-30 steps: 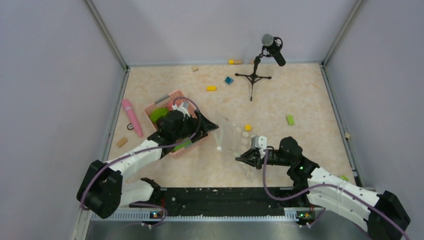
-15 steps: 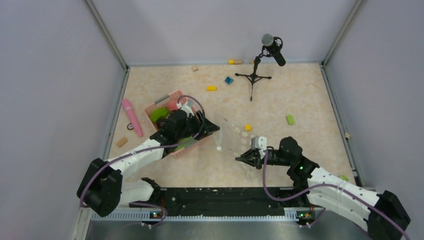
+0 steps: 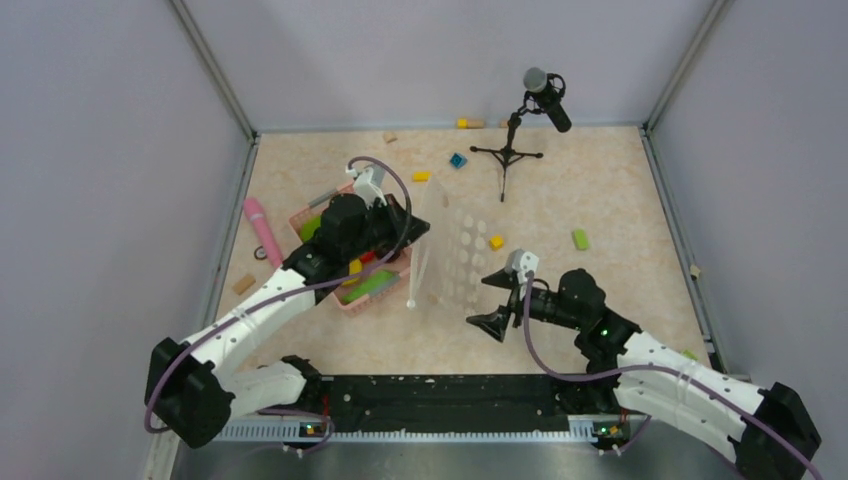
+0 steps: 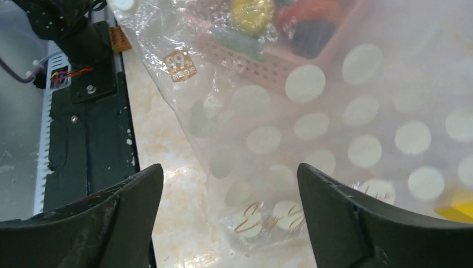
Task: Place the food in the zip-top bag and seal the zipper
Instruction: Open the zipper of the food storage bag at the center of the board.
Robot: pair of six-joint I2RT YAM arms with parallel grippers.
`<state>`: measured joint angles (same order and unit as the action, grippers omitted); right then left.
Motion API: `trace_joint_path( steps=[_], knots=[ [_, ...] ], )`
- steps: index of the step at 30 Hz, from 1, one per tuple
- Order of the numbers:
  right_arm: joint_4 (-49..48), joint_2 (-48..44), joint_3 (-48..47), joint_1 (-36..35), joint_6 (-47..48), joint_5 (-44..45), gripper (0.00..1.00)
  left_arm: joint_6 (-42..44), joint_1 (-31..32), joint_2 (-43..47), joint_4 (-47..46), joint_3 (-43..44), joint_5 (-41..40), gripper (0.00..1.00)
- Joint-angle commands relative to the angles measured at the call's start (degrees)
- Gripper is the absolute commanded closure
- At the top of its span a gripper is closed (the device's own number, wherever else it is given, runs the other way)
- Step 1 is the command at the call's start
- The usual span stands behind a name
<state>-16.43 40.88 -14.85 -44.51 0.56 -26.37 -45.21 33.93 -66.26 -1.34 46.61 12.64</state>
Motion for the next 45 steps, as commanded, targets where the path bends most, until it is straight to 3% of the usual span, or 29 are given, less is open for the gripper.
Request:
trace_joint_path(
  steps=[1, 6, 8, 12, 16, 21, 31, 36, 45],
  knots=[
    [1.3, -3.0, -5.4, -0.7, -7.9, 7.5, 0.01, 13.9, 0.3, 3.9, 4.8, 7.1, -7.4, 1.0],
    [3.4, -7.5, -6.4, -0.7, -16.4, 17.6, 0.01, 24.0, 0.9, 1.5, 11.1, 17.8, -3.7, 1.0],
    [5.8, -8.9, -7.4, -0.7, -20.8, 23.2, 0.01, 26.2, 2.3, -0.1, 13.3, 21.5, -6.2, 1.0],
    [8.7, -9.4, -9.9, -0.7, -26.4, 32.0, 0.01, 25.4, 6.2, -4.9, 15.1, 25.9, -18.2, 1.0],
    [8.7, -7.2, -9.9, -0.7, -32.0, 37.6, 0.02, 20.6, 9.1, -10.5, 13.1, 24.7, -18.9, 1.0],
    [7.8, -6.2, -8.2, -0.7, -36.9, 40.2, 0.03, 15.8, 14.7, -17.2, 12.6, 24.8, -25.5, 1.0],
    [5.5, -11.0, -1.8, -0.7, -40.4, 44.3, 0.05, 11.4, 19.2, -24.1, 11.7, 25.6, -22.0, 1.0],
    [8.3, -9.8, -1.6, -0.7, -42.4, 50.2, 0.11, 10.9, 20.7, -23.3, 11.8, 25.3, -23.9, 1.0],
    [5.4, -0.9, -2.9, -0.7, -43.3, 51.5, 0.27, 12.5, 22.9, -21.0, 13.6, 26.3, -25.6, 1.0]
  ],
)
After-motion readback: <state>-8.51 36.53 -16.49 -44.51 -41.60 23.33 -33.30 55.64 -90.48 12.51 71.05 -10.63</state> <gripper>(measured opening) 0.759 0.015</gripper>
